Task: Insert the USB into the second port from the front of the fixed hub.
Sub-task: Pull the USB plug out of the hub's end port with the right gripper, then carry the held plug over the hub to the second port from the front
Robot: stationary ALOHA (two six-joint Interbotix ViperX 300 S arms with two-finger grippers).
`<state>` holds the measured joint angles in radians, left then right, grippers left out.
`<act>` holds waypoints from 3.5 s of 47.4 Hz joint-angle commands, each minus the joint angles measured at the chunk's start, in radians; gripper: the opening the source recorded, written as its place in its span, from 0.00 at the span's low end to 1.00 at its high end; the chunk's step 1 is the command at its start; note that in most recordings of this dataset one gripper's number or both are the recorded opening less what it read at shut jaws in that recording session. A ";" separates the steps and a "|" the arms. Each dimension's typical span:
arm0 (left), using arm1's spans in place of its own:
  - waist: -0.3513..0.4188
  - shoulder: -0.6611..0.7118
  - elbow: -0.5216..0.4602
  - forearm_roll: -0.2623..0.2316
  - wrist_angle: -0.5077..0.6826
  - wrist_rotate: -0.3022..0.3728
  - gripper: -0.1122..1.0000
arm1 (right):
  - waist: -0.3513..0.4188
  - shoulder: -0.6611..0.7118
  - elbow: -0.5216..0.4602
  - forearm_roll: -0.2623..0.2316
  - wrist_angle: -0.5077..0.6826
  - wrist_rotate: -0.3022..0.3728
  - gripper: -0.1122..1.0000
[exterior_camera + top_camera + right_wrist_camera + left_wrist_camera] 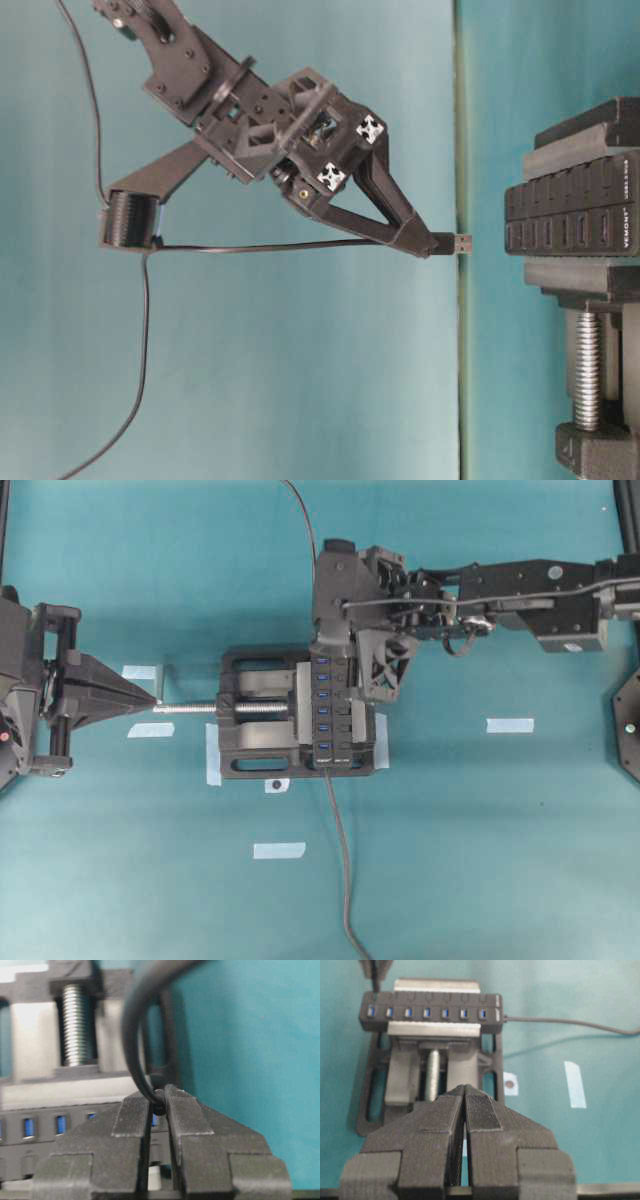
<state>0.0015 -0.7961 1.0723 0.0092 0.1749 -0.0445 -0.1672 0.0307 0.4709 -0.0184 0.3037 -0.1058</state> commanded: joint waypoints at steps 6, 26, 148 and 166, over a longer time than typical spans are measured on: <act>0.000 0.002 -0.015 0.002 -0.005 -0.002 0.10 | 0.017 -0.048 -0.028 0.002 0.002 0.012 0.17; -0.002 0.002 -0.015 0.000 -0.005 -0.003 0.10 | 0.026 -0.086 -0.029 0.002 0.057 0.012 0.17; 0.000 -0.011 -0.009 0.000 -0.005 -0.003 0.10 | 0.178 0.018 0.008 0.002 -0.006 0.140 0.17; -0.002 -0.011 -0.008 0.002 -0.005 -0.002 0.10 | 0.179 0.023 0.021 0.002 -0.003 0.156 0.17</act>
<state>0.0015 -0.8084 1.0753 0.0092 0.1749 -0.0460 0.0092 0.0690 0.5016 -0.0184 0.3053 0.0399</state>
